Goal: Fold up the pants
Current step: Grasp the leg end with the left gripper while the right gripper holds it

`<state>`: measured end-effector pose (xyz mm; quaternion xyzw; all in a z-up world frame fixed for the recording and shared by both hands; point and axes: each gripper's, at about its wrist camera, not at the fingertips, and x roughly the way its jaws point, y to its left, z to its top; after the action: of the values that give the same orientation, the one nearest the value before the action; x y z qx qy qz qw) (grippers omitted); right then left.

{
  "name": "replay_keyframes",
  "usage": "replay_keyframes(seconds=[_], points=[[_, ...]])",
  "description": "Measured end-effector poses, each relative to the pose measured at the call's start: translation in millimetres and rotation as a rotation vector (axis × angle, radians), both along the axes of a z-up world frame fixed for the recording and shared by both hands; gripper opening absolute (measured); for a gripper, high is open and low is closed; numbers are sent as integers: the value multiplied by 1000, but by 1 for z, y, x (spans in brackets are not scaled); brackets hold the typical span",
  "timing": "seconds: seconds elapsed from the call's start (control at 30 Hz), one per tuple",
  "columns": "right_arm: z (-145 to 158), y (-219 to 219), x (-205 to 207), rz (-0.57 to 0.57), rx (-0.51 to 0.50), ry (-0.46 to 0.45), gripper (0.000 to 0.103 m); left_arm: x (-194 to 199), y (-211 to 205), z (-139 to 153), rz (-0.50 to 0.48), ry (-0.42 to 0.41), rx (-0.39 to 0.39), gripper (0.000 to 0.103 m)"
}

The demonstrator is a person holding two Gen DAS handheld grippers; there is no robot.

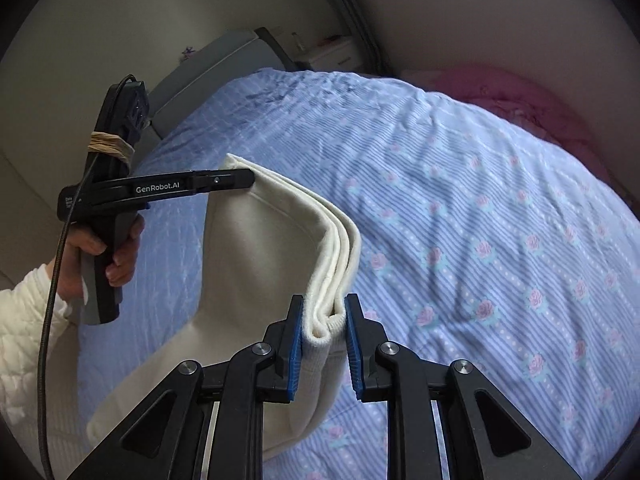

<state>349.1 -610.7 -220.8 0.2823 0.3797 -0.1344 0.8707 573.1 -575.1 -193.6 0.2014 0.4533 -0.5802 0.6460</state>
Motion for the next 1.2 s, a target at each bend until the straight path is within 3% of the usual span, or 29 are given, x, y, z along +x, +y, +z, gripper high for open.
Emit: replay_keyframes(seconds=[0.23,0.5,0.67,0.97,1.1,1.2], points=[[63,73,4,101,-121,-18,21,11,99,56,53,-82,-36,17],[84,192,16,235,-200,23,21,22,215,49,151,-62,-35,17],[67,267,23,308,-206,78,21,27,280,20,180,-22,-38,17],[-3,386,36,458,-186,245,21,30,379,-58,218,54,17,17],[-33,424,41,537,-193,306,21,31,417,-83,250,42,73,22],[-51,450,40,595,-219,347,21,28,445,-92,290,-27,141,24]])
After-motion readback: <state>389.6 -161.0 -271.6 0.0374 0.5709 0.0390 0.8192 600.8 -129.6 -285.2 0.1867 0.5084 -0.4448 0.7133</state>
